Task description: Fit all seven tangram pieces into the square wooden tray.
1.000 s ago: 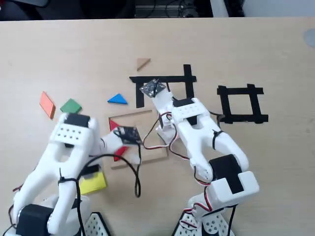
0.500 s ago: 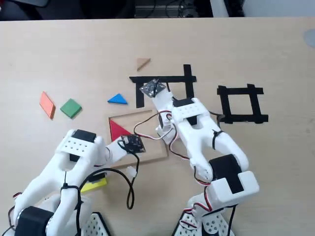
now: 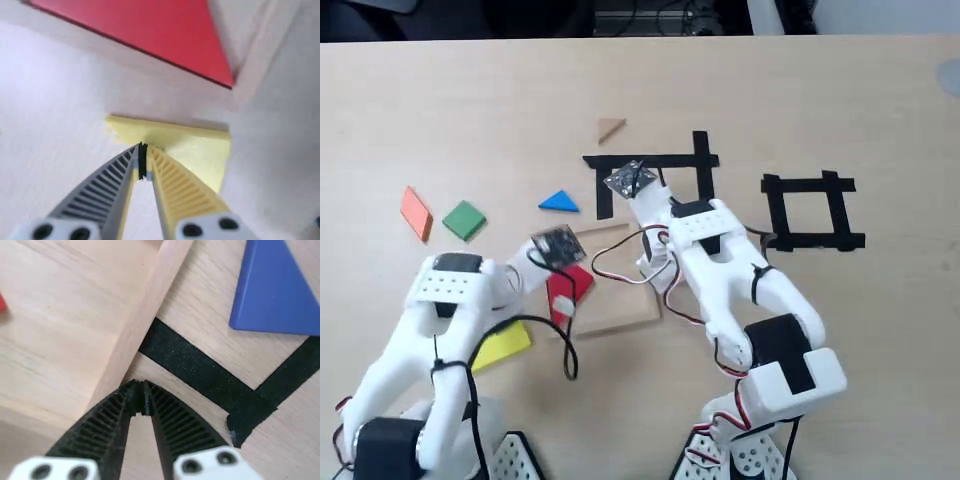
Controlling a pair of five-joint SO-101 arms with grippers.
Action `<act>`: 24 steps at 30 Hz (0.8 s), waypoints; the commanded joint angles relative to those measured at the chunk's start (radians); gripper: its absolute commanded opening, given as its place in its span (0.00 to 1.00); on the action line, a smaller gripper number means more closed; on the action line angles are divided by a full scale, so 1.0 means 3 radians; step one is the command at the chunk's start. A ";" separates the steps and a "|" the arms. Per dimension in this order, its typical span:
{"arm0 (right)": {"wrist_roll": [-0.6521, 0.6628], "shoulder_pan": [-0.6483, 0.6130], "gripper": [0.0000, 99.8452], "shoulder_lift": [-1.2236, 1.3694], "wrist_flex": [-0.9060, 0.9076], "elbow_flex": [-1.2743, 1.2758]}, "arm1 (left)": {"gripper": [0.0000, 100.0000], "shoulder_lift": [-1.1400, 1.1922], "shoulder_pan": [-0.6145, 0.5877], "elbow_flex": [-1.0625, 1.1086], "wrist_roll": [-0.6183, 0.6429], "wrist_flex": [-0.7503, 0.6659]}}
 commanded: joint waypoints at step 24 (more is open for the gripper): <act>0.0026 -0.0041 0.01 -0.0023 0.0015 -0.0064 | 0.03 -0.0557 0.0412 -0.0913 0.0486 0.1724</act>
